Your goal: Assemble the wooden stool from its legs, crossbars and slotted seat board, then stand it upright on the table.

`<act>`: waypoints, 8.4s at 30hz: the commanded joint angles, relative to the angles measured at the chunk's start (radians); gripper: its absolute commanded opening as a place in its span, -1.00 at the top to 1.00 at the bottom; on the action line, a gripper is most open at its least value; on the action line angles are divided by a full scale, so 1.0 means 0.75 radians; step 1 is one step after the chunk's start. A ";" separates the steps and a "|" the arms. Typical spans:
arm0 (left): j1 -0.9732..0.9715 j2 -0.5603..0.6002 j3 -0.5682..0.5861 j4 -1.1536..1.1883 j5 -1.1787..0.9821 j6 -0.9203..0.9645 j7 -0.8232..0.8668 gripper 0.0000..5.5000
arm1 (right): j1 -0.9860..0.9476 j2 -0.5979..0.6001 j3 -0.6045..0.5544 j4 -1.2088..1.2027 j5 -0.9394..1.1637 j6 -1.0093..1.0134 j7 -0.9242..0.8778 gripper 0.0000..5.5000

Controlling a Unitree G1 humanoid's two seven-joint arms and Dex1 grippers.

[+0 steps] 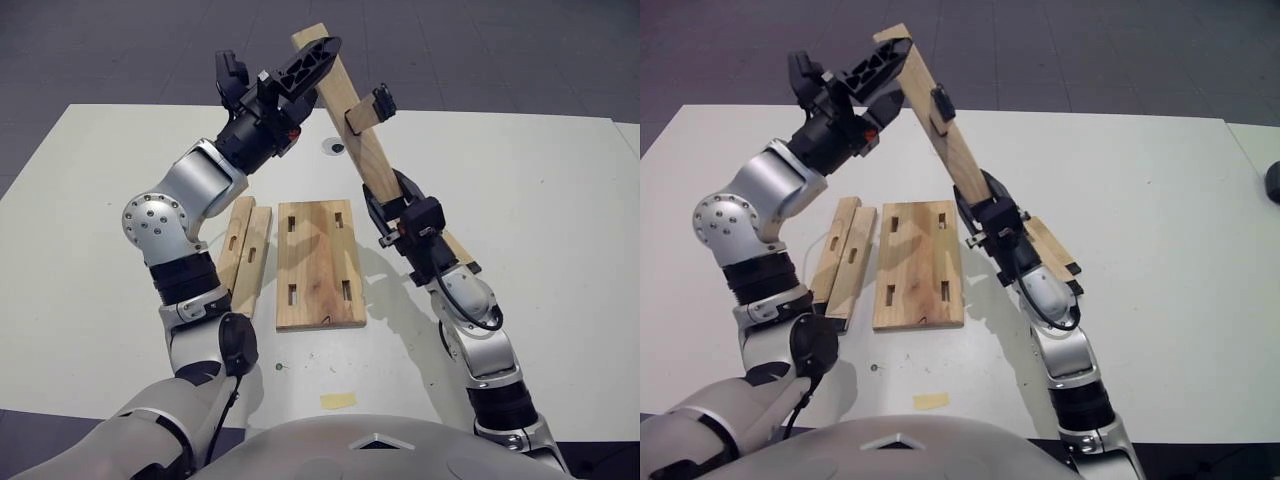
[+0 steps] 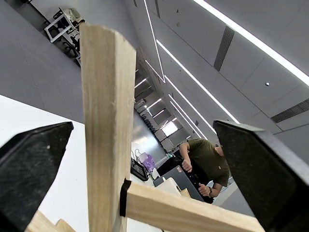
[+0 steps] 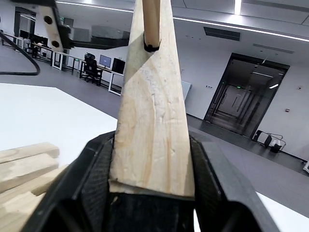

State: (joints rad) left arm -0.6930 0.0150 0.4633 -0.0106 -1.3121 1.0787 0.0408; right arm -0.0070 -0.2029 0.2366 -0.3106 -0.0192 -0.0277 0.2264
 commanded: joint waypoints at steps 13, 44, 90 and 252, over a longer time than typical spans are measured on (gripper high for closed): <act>-0.071 0.160 -0.059 0.066 -0.025 -0.054 -0.027 -0.08 | -0.025 0.050 0.064 -0.012 0.001 0.038 0.068 0.26; -0.045 0.617 0.016 -0.106 0.234 -0.245 -0.240 0.62 | 0.225 -0.179 -0.012 -0.217 0.011 0.650 0.134 -0.54; 0.650 0.810 0.030 -0.325 0.173 0.038 -0.343 0.62 | 0.517 0.047 0.015 -0.368 0.091 0.565 -0.068 -0.96; 0.448 0.279 -0.064 -0.101 0.777 -0.675 -0.151 0.62 | 0.026 -0.024 0.021 -0.081 0.200 0.744 0.129 -0.96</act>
State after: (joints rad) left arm -0.3813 0.2135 0.4225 -0.0952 -0.7396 0.5434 -0.0780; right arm 0.0102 -0.2211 0.2481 -0.3654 0.1377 0.5293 0.3226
